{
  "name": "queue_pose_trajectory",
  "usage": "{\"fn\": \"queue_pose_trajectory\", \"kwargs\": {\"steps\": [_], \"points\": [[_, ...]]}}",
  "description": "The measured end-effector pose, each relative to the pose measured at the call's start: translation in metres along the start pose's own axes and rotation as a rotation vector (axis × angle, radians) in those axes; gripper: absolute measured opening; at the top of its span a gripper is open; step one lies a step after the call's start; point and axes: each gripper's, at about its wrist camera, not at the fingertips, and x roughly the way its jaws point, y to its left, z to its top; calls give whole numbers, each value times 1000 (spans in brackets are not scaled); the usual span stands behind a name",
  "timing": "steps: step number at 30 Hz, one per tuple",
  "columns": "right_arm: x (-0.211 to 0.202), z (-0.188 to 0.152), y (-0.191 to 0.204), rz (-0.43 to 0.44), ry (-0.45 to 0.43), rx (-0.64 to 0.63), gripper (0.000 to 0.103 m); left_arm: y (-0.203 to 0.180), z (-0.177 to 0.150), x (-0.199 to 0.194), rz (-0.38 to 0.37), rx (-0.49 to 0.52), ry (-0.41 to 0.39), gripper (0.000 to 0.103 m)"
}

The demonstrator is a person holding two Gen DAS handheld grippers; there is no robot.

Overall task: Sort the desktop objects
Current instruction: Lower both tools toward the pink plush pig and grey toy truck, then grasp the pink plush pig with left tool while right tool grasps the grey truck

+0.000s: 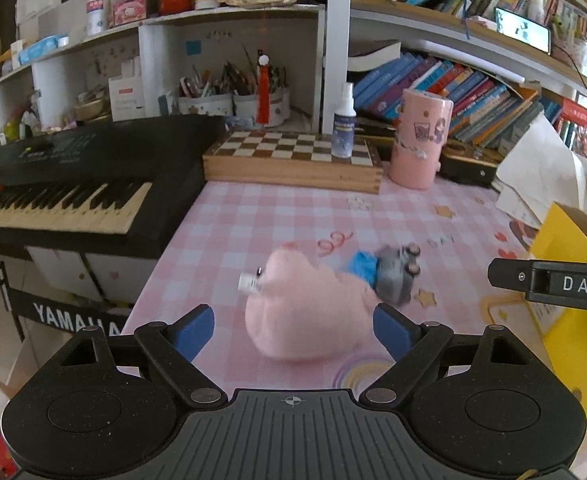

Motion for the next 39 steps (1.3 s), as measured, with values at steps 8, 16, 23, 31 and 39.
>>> {"fn": "queue_pose_trajectory", "kwargs": {"steps": [8, 16, 23, 31, 39], "points": [[36, 25, -6, 25, 39, -1, 74, -3, 11, 47, -20, -11, 54, 90], [66, 32, -4, 82, 114, -18, 74, 4, 10, 82, -65, -60, 102, 93], [95, 34, 5, 116, 180, -23, 75, 16, 2, 87, -127, -150, 128, 91], [123, 32, 12, 91, 232, 11, 71, 28, 2, 65, -138, -176, 132, 72], [151, 24, 31, 104, 258, -35, 54, 50, -8, 44, -115, -259, 133, 65]]}}
